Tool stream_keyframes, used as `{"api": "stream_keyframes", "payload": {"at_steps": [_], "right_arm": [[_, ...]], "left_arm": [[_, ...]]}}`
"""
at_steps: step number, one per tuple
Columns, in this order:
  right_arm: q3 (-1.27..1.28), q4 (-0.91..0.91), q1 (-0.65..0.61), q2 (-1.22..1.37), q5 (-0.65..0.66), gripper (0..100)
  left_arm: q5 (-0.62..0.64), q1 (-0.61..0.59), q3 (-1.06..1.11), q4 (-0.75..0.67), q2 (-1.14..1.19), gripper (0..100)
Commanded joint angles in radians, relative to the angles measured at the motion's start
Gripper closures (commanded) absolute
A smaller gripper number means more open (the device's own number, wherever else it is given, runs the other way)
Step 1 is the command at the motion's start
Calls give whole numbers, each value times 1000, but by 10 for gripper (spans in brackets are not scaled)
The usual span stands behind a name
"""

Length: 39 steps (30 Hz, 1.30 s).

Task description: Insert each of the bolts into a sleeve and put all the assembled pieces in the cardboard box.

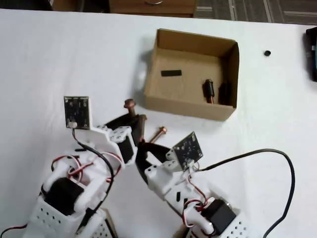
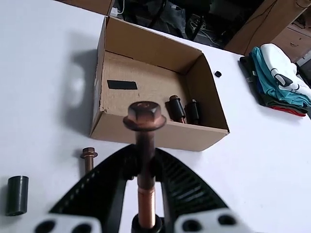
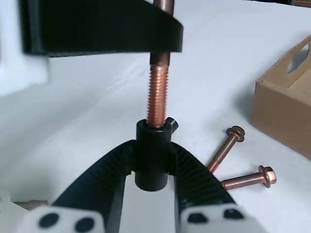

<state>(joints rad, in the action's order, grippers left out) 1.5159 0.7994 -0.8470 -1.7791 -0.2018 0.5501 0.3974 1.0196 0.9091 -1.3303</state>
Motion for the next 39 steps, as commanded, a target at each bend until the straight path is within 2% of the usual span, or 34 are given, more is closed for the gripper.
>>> {"api": "stream_keyframes", "payload": {"at_steps": [1, 7, 14, 21, 24, 32, 39], "right_arm": [[-20, -27, 13, -8, -6, 980], [-23, -27, 13, -8, -6, 980], [-52, -27, 53, -7, -6, 981], [-92, -25, 56, -7, -5, 981], [-112, -27, 56, -7, -5, 981], [-150, -19, 56, -5, -5, 981], [-155, -19, 76, -5, -5, 981]], "left_arm": [[0, 44, -7, -20, -14, 976], [-3, 44, -2, -12, -14, 976], [-38, 48, -2, 91, -14, 976], [-49, 49, -1, 95, -12, 975], [-129, 51, -1, 91, -12, 968], [-153, 51, 31, 91, -12, 843], [-157, 51, 30, 91, -12, 794]]}}
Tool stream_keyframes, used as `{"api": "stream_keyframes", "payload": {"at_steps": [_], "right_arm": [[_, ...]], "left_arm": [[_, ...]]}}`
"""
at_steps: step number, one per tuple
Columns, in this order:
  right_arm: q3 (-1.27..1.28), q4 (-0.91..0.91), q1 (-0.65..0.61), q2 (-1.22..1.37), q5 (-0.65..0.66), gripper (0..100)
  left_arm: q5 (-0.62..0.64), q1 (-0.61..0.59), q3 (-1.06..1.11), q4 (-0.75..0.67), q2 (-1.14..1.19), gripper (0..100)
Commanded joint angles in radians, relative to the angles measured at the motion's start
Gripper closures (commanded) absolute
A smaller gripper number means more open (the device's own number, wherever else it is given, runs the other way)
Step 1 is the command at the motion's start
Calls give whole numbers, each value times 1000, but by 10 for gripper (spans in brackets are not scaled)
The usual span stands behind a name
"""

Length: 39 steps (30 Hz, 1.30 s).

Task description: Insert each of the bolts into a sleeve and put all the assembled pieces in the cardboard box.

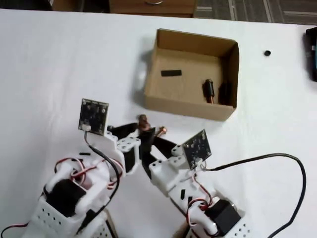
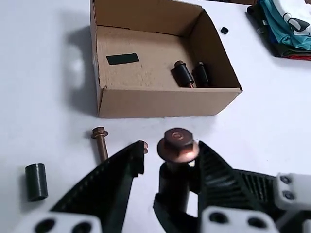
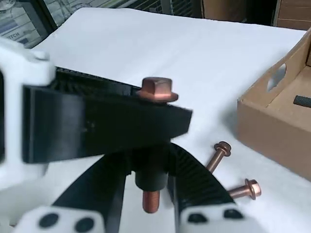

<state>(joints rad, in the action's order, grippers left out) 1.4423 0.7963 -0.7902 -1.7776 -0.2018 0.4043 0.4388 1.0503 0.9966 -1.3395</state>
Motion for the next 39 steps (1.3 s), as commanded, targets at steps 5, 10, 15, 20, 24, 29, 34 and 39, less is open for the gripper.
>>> {"api": "stream_keyframes", "payload": {"at_steps": [5, 10, 15, 20, 24, 29, 34, 39], "right_arm": [[-78, -16, 27, -7, -5, 981], [-77, -7, 77, -7, -5, 981], [-55, 44, 216, -7, -5, 981], [-74, 84, 358, -7, -5, 981], [-133, 125, 440, -5, -6, 981], [-244, 127, 522, 90, -3, 981], [-454, 119, 526, 346, -11, 981], [-690, 122, 527, 633, -5, 981]], "left_arm": [[-14, 9, -4, 5, -5, 723], [-14, 0, -68, 6, -5, 619], [-14, -9, -242, -5, -5, 600], [-61, -137, -338, 2, -5, 605], [-123, -253, -374, 58, -5, 748], [-186, -379, -369, 155, -5, 966], [-187, -463, -255, 233, -3, 978], [-265, -506, -39, 201, -3, 978]]}}
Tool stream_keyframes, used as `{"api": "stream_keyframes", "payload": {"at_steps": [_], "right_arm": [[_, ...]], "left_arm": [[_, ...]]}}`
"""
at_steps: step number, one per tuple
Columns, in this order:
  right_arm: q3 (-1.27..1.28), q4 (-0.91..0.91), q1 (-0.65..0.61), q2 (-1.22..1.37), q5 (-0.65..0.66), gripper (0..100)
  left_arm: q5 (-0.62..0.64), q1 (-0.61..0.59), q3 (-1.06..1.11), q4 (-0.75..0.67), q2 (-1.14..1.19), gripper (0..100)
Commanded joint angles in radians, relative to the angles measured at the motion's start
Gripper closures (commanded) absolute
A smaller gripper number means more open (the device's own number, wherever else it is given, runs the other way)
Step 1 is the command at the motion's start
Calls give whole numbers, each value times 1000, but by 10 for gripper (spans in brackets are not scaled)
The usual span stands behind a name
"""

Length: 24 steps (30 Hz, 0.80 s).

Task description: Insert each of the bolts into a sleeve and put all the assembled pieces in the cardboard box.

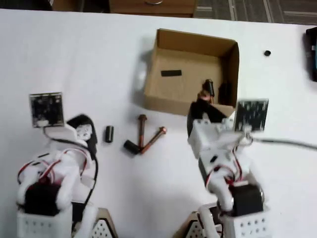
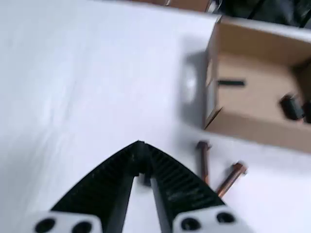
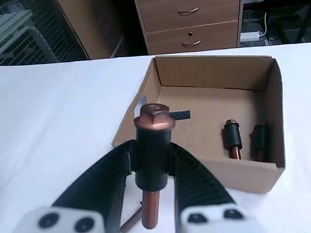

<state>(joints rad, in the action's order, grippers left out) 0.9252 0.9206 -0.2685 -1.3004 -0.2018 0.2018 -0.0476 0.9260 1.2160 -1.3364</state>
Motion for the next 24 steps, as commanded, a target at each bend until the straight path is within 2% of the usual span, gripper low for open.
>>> {"api": "stream_keyframes", "payload": {"at_steps": [1, 3, 5, 8, 13, 19, 24], "right_arm": [[-218, -2, 5, 213, -3, 981], [-299, 2, 7, 325, 17, 981], [-370, 2, 7, 435, 80, 981], [-476, 2, 7, 599, 144, 981], [-680, 50, 53, 875, 152, 981], [-1019, 228, 111, 1244, 155, 981], [-1327, 398, 116, 1537, 252, 981]], "left_arm": [[-112, -21, 127, -37, -6, 978], [-203, -23, 202, -71, -6, 978], [-241, -23, 260, -117, -6, 978], [-241, -21, 334, -155, -6, 978], [-241, -21, 501, -264, -6, 978], [-239, -21, 639, -364, -6, 978], [-239, -20, 647, -388, -6, 978]]}}
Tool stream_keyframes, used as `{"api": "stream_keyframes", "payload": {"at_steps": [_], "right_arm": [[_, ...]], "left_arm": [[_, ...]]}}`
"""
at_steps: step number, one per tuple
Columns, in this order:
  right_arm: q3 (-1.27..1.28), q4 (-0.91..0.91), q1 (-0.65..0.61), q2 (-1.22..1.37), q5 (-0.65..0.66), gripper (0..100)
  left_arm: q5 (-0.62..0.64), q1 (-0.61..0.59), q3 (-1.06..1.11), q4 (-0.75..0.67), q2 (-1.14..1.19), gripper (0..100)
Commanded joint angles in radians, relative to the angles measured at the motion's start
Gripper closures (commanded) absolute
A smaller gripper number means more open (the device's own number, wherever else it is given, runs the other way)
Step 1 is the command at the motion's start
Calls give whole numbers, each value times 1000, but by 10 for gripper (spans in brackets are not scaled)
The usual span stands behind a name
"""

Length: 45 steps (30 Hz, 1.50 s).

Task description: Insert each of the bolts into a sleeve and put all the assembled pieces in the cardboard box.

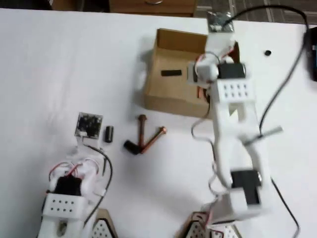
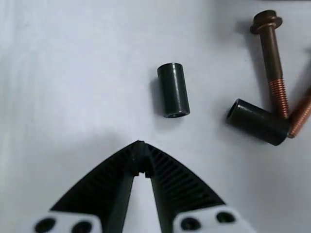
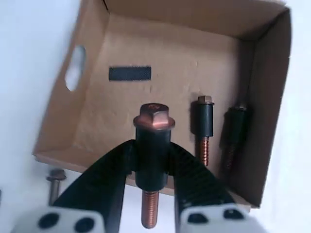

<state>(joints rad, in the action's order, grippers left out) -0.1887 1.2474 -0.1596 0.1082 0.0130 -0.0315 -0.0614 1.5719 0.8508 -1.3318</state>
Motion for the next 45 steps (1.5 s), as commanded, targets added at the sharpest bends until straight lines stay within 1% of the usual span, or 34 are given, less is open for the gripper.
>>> {"api": "stream_keyframes", "payload": {"at_steps": [1, 6, 9, 13, 17, 21, 23, 27, 29, 32, 36, 40, 45], "right_arm": [[-270, 91, 12, 182, 37, 981], [-506, 139, 51, 429, 43, 980], [-601, 139, 74, 558, 43, 980], [-704, 137, 90, 707, 44, 980], [-784, 136, 88, 831, 44, 980], [-838, 143, 91, 917, 44, 977], [-858, 166, 91, 929, 44, 943], [-908, 223, 91, 928, 43, 773], [-957, 266, 90, 928, 40, 717], [-1082, 364, 87, 926, 35, 704], [-1318, 526, 76, 926, 37, 704], [-1468, 526, 76, 871, 40, 704], [-1441, 524, 35, 673, 41, 704]], "left_arm": [[-6, -6, 1, -23, -11, 978], [-6, -5, 1, -23, -11, 978], [-6, -5, 1, -23, -11, 978], [-6, -5, 1, -29, -11, 978], [-6, -6, 41, -94, -11, 978], [-6, -6, 47, -103, -11, 978], [-6, -6, 48, -104, -11, 978], [-9, -6, 48, -106, -11, 978], [-8, -6, 48, -106, -11, 978], [-8, -6, 48, -106, -11, 978], [-8, -6, 48, -107, -11, 978], [-8, -6, 48, -107, -11, 978], [-8, -8, 50, -130, -11, 978]]}}
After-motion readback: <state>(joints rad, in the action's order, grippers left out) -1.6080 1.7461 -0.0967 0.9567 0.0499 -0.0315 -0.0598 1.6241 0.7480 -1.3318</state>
